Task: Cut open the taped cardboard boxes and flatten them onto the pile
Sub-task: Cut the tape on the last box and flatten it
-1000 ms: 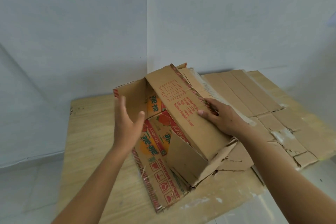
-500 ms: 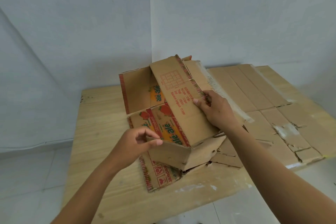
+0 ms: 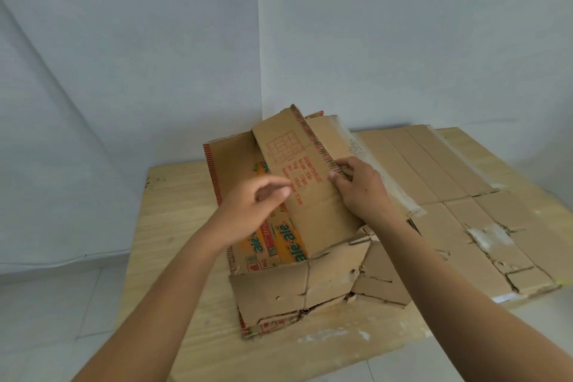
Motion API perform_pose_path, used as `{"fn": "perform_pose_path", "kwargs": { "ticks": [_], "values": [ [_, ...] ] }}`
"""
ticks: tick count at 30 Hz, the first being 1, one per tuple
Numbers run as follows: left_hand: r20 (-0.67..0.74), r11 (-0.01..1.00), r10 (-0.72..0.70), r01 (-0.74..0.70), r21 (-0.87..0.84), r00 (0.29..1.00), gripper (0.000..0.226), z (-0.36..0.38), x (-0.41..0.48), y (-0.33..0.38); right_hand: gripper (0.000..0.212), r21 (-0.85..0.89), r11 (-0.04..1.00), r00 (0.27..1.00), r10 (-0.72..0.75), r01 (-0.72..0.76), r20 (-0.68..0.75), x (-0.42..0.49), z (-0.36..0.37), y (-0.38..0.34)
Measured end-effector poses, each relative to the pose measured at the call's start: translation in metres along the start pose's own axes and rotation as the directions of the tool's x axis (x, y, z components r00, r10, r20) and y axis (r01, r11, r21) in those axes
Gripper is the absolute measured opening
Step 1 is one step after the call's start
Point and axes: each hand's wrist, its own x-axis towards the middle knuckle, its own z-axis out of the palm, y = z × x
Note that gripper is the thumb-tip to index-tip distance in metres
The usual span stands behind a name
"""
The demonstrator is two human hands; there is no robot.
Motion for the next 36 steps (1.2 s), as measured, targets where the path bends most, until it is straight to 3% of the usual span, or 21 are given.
{"fn": "perform_pose_path", "kwargs": {
  "ticks": [3,8,10,12,14,16,19,22,25,30,33,36],
  "values": [
    [-0.01,0.998,-0.056,0.056,-0.039,0.998,0.05,0.014,0.032,0.019,0.024,0.129,0.991,0.998,-0.042,0.036,0.048,-0.006,-0.009,-0.012],
    [-0.026,0.888,-0.265,0.233,-0.397,0.964,0.09,0.016,0.062,0.04,0.031,0.459,0.888,0.964,-0.102,-0.024,0.247,-0.019,-0.022,-0.032],
    [-0.041,0.866,-0.297,0.251,-0.432,0.954,0.097,0.015,0.068,0.041,0.033,0.56,0.825,0.917,-0.164,-0.076,0.365,-0.025,-0.018,-0.038],
    [-0.088,0.866,-0.303,0.236,-0.44,0.949,0.085,0.013,0.068,0.04,0.04,0.56,0.822,0.881,-0.188,-0.101,0.434,-0.029,-0.01,-0.039],
    [-0.168,0.882,-0.303,0.21,-0.423,0.938,0.059,0.007,0.065,0.039,0.043,0.465,0.884,0.888,-0.176,-0.047,0.425,-0.03,-0.005,-0.035],
    [-0.244,0.886,-0.305,0.181,-0.427,0.92,0.037,-0.005,0.059,0.033,0.047,0.145,0.979,0.916,-0.187,0.144,0.355,-0.023,-0.002,-0.021],
    [-0.265,0.852,-0.342,0.179,-0.492,0.901,0.036,-0.029,0.047,0.014,0.053,-0.363,0.885,0.915,-0.147,0.292,0.377,-0.015,0.006,0.005],
    [-0.259,0.826,-0.406,0.23,-0.515,0.876,0.031,-0.041,0.031,-0.012,0.057,-0.453,0.836,0.895,-0.096,0.311,0.436,-0.017,0.021,0.025],
    [-0.342,0.895,-0.36,0.217,-0.391,0.868,0.033,-0.039,0.019,-0.026,0.055,-0.483,0.815,0.91,-0.125,0.322,0.395,-0.021,0.031,0.034],
    [-0.44,0.963,-0.226,0.267,0.033,0.869,0.066,-0.006,-0.012,-0.025,0.053,-0.531,0.782,0.918,-0.127,0.326,0.376,-0.024,0.035,0.032],
    [-0.305,0.9,-0.145,0.254,0.355,0.941,0.068,0.021,-0.023,-0.02,0.053,-0.526,0.784,0.92,-0.139,0.328,0.366,-0.025,0.035,0.032],
    [-0.148,0.771,-0.098,0.169,0.614,0.984,0.09,0.045,-0.018,-0.024,0.053,-0.509,0.796,0.924,-0.16,0.329,0.347,-0.025,0.036,0.033]
  ]
}}
